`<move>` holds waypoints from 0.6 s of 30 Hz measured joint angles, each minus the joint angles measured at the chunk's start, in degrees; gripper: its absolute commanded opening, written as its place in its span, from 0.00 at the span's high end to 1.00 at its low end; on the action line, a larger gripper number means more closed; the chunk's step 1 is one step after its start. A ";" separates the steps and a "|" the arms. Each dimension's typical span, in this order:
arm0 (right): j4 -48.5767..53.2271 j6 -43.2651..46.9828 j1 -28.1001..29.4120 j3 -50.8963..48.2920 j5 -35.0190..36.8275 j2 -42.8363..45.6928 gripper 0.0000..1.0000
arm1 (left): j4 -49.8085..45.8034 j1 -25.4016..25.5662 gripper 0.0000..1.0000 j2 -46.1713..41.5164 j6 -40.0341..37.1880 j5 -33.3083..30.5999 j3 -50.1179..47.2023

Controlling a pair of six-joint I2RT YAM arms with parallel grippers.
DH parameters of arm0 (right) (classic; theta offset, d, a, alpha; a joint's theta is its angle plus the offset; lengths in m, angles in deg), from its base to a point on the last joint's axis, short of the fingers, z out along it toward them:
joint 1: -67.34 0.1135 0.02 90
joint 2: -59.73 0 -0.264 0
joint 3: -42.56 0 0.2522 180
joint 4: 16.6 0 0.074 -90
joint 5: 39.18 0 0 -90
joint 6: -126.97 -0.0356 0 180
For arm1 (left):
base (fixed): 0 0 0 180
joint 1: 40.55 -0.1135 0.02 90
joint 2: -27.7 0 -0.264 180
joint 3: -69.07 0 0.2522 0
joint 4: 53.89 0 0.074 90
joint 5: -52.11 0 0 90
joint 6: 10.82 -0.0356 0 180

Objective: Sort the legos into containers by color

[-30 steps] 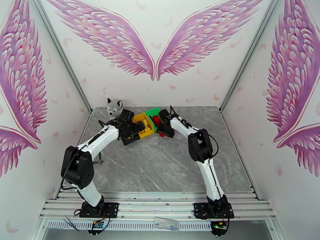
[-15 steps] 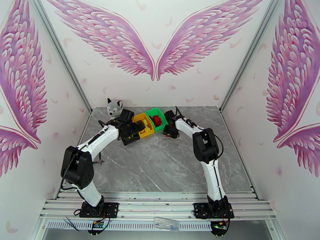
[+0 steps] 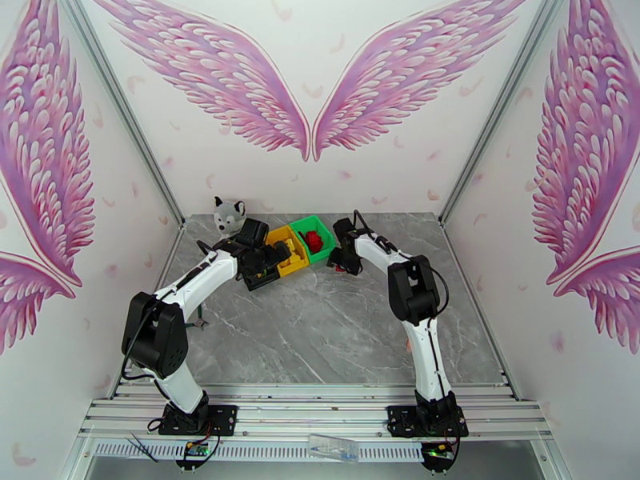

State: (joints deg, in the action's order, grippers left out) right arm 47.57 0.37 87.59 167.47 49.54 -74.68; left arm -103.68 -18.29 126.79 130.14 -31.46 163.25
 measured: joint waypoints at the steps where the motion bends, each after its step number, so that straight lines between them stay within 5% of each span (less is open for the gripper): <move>1: 0.90 0.37 0.00 1.03 0.28 -0.55 0.38 | -0.22 0.00 0.02 0.00 0.02 0.00 0.22; 9: 7.04 2.64 0.00 8.46 2.71 -4.81 0.54 | -1.33 0.00 0.02 0.00 -0.59 -0.02 2.08; 18: 3.72 3.54 -0.37 3.17 4.13 -1.77 0.70 | -1.03 -0.52 0.01 1.27 -0.90 3.37 4.42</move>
State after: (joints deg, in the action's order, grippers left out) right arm 51.29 3.92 87.22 170.64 53.67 -76.45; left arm -104.71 -18.82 128.06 129.24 -28.09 167.67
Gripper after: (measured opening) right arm 0.369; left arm 0.987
